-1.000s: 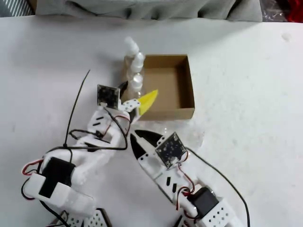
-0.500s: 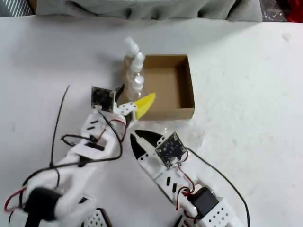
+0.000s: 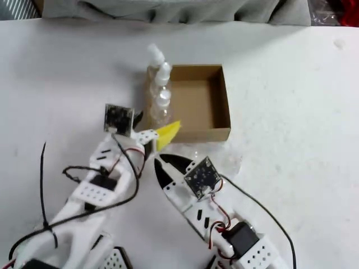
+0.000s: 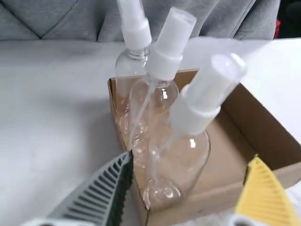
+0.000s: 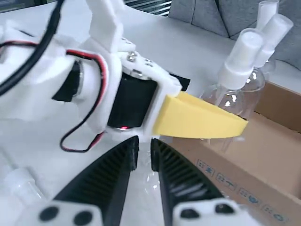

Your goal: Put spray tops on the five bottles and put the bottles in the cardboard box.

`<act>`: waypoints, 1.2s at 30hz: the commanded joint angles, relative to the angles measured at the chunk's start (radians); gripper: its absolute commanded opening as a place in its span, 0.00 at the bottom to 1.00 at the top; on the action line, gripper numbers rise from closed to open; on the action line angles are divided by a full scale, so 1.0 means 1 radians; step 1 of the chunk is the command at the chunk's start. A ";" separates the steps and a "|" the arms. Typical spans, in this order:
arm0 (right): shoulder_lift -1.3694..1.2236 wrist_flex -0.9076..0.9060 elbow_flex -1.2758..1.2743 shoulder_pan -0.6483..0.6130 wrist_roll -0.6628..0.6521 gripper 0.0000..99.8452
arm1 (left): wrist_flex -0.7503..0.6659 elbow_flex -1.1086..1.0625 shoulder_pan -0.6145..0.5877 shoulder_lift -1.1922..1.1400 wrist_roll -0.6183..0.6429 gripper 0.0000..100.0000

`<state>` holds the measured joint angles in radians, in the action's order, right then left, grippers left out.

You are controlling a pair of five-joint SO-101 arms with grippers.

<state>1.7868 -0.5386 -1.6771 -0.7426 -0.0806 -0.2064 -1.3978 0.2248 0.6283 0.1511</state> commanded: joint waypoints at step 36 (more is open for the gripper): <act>0.005 0.007 0.064 0.325 -0.074 0.01 | 1.200 -0.295 -0.374 1.190 0.002 0.34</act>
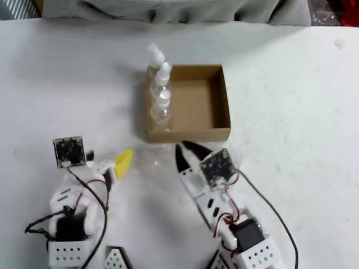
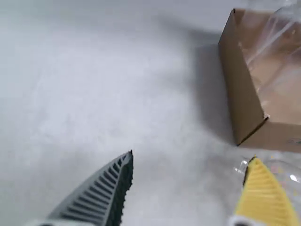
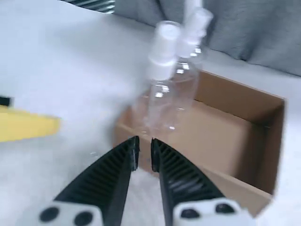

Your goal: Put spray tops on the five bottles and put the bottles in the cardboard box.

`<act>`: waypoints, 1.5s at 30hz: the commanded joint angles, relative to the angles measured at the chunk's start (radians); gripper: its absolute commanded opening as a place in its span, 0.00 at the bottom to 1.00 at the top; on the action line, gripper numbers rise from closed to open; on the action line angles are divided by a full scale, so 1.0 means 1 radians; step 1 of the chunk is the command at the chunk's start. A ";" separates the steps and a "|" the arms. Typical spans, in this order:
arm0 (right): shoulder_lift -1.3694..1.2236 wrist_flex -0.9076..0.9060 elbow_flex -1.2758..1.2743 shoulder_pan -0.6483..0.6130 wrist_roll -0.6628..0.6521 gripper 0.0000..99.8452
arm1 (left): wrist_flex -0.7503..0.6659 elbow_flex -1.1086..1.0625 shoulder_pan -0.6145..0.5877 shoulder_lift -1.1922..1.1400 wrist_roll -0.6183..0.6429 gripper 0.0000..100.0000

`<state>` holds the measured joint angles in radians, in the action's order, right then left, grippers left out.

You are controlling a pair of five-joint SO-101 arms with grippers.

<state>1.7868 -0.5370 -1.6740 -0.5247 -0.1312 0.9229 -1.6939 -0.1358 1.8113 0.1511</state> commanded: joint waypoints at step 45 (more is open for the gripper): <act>-1.827 -0.188 1.410 0.406 -0.023 0.16 | 0.100 0.000 -0.008 0.004 -0.264 0.05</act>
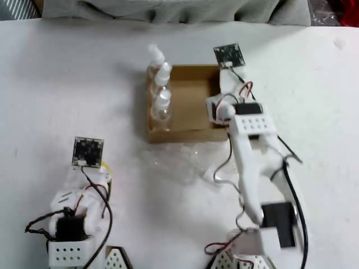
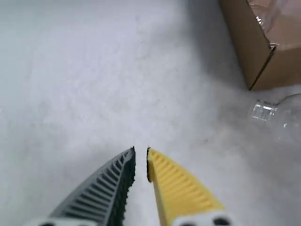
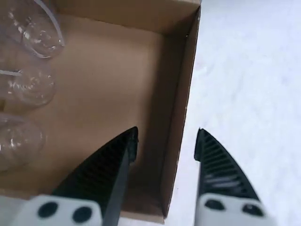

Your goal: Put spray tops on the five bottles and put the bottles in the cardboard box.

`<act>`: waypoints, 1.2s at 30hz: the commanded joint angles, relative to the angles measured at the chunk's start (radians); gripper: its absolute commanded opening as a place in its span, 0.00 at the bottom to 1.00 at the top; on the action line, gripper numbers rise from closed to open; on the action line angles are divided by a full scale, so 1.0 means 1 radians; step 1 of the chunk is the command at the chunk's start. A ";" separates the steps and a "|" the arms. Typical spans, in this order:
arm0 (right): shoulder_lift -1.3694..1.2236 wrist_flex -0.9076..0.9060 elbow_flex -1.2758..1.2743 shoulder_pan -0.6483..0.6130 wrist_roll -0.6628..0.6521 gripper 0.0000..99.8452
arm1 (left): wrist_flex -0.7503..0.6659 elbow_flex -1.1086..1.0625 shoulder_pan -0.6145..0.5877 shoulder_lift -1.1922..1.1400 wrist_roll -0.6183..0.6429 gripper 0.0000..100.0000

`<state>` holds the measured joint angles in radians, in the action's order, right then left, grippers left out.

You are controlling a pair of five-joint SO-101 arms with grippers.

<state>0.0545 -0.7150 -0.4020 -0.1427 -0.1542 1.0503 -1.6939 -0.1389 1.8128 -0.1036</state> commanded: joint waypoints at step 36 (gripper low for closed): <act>-0.429 -0.019 0.281 -0.194 0.000 0.16 | 0.006 0.000 -0.004 0.001 -0.014 0.02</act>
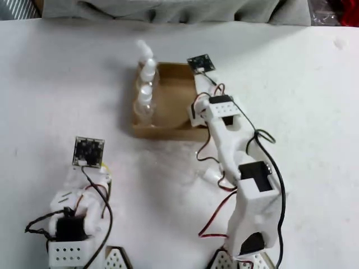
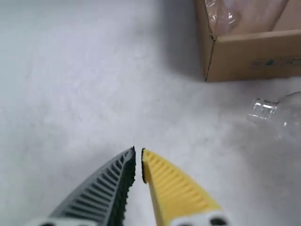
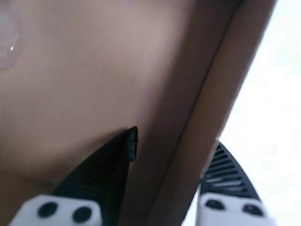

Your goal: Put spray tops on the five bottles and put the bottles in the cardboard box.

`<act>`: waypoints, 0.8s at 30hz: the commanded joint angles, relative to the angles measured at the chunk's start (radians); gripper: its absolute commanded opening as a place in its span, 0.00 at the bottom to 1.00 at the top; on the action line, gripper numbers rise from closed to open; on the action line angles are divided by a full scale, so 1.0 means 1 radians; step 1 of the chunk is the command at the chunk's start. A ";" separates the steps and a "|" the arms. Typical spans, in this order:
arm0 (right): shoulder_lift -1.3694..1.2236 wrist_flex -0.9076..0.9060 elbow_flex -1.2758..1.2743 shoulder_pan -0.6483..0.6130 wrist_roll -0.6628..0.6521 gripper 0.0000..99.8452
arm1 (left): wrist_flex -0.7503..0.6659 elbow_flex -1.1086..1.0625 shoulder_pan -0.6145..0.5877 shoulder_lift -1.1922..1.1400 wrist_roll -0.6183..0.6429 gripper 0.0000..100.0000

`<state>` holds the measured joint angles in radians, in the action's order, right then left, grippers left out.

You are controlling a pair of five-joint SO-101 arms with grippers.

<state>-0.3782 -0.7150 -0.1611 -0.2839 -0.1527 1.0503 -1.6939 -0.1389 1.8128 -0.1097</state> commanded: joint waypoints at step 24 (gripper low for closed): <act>0.358 -0.383 0.095 -0.051 -0.002 0.16 | -0.002 0.000 -0.004 0.002 -0.008 0.02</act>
<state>-0.1772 -1.0249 -0.1151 -0.3376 -0.1557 1.0503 -1.6939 -0.1389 1.8128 -0.1097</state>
